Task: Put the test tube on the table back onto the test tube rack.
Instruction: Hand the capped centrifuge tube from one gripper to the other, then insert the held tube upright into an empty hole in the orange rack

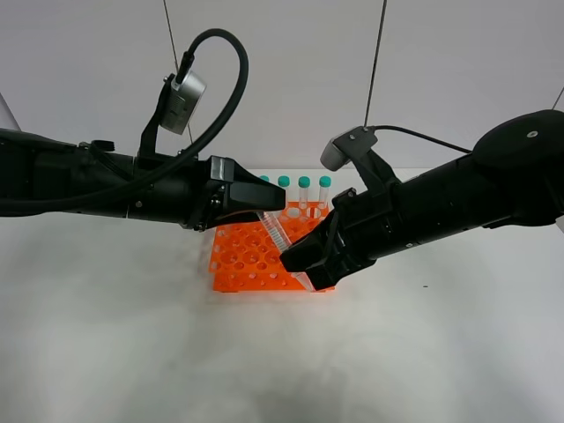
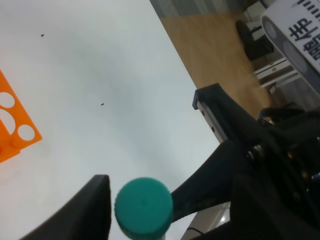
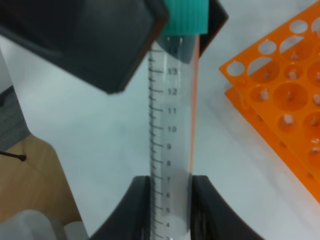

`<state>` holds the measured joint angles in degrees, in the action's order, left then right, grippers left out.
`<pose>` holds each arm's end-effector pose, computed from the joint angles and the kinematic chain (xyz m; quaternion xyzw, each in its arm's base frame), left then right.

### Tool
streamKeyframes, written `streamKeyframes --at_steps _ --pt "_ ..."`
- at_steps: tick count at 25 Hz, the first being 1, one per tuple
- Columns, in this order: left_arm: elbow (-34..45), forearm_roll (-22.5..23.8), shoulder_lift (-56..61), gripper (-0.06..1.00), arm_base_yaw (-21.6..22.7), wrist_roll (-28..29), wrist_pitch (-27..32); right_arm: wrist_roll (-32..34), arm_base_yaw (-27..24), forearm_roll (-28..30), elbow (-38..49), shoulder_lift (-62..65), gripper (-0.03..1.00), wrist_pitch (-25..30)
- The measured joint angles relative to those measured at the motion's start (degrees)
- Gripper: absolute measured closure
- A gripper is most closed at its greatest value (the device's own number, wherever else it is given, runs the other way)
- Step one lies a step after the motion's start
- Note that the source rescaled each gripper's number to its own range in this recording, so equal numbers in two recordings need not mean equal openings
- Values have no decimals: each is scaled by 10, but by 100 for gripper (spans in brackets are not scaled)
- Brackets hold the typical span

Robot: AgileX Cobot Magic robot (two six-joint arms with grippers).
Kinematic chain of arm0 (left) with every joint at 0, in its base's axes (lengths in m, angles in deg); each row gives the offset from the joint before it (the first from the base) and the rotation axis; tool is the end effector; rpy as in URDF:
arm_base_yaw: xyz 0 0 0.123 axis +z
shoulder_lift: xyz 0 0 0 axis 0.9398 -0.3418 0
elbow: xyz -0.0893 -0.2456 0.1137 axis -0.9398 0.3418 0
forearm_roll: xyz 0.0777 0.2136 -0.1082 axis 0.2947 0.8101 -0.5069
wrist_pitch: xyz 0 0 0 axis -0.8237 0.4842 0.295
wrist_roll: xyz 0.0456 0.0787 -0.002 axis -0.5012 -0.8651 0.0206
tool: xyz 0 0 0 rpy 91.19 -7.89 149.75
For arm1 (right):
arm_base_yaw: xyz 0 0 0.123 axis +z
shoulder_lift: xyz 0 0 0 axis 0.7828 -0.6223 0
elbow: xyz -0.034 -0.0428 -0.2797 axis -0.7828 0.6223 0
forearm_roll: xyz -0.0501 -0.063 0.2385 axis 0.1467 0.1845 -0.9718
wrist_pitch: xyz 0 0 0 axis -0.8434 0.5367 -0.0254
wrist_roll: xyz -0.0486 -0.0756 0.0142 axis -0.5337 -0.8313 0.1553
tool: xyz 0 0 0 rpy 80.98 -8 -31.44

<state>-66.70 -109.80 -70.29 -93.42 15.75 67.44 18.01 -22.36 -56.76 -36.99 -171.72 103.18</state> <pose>0.2531 -0.1688 0.2442 0.1372 0.8407 -0.4348 0.2922 0.2308 0.1830 0.2382 -0.3732 0.8271 0.3113 0.2825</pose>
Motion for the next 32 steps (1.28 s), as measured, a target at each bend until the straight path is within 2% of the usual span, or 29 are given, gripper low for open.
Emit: streamKeyframes --at_steps 3,5,7,11,21,22,23,25,27,29,32 --pt "0 0 0 26 0 0 4 2 0 -2 0 0 96 1" --pt "0 0 0 35 0 0 4 2 0 -4 0 0 96 1" --pt "0 2 0 53 0 0 1 2 0 -4 0 0 96 1" --pt "0 4 0 94 0 0 -4 2 0 -6 0 0 96 6" --pt "0 5 0 94 0 0 -4 2 0 -6 0 0 96 6" --pt "0 5 0 94 0 0 -4 2 0 -6 0 0 92 6" --pt "0 5 0 94 0 0 -2 2 0 -6 0 0 81 4" --pt "0 5 0 94 0 0 3 2 0 -6 0 0 43 -1" --pt "0 4 0 94 0 0 4 2 0 -4 0 0 14 -2" --pt "0 3 0 94 0 0 4 15 0 14 -6 0 3 -1" --pt "0 3 0 94 0 0 5 88 0 81 -45 4 -2 35"
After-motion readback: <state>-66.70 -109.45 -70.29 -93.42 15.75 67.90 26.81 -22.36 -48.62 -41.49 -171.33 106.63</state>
